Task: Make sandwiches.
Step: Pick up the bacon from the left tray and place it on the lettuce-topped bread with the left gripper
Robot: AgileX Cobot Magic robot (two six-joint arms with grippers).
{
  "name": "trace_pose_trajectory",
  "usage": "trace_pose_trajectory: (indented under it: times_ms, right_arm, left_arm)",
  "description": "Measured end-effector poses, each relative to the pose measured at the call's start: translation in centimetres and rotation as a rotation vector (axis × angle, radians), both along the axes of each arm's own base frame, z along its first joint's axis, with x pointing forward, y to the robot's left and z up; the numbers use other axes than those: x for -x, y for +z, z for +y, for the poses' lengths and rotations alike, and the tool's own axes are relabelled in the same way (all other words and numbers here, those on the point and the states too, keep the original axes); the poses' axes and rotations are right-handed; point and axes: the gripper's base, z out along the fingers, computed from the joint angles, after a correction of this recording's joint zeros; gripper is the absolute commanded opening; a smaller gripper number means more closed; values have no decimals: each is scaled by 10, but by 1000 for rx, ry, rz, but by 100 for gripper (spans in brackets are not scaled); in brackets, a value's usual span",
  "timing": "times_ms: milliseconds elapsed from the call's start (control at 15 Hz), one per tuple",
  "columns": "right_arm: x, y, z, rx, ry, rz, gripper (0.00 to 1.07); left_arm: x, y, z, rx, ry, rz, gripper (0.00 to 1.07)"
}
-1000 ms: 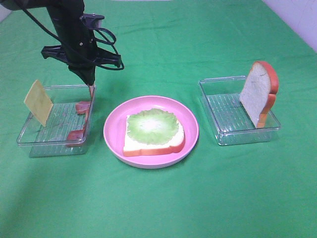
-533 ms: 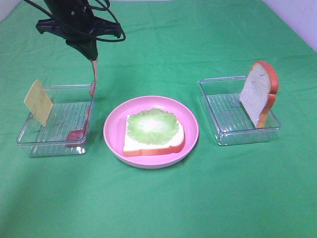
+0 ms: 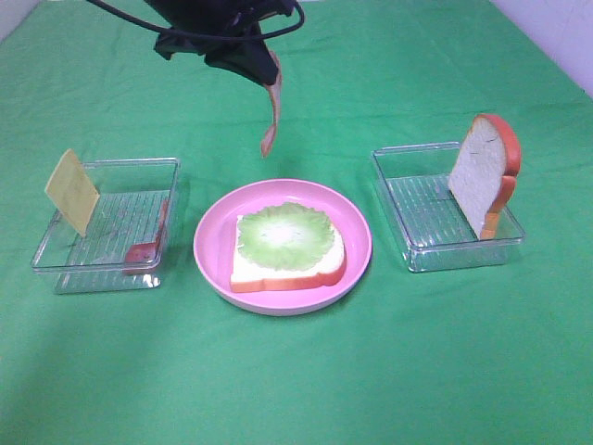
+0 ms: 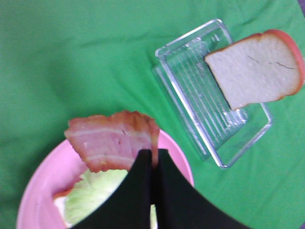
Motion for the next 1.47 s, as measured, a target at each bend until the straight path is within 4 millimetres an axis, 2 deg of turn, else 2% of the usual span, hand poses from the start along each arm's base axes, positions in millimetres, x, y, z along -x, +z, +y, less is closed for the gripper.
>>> trace_pose_trajectory:
  times_ms: [67, 133, 200, 533, 733, 867, 1067, 1467]
  right_arm:
    - [0, 0, 0, 0, 0, 0, 75]
    - [0, 0, 0, 0, 0, 0, 75]
    - [0, 0, 0, 0, 0, 0, 75]
    - [0, 0, 0, 0, 0, 0, 75]
    - [0, 0, 0, 0, 0, 0, 75]
    - [0, 0, 0, 0, 0, 0, 75]
    - [0, 0, 0, 0, 0, 0, 75]
    - [0, 0, 0, 0, 0, 0, 75]
  left_arm:
    - [1, -1, -3, 8, -12, 5, 0]
    - [8, -9, -20, 25, -53, 35, 0]
    - [10, -11, -24, 28, -65, 45, 0]
    - [33, -54, -66, -34, -216, 167, 0]
    - [35, -63, -63, -121, -251, 161, 0]
    - [30, -69, -52, -275, -276, 105, 0]
    - [26, -73, -42, -379, -204, 107, 0]
    - [24, -74, -38, -406, -102, 136, 0]
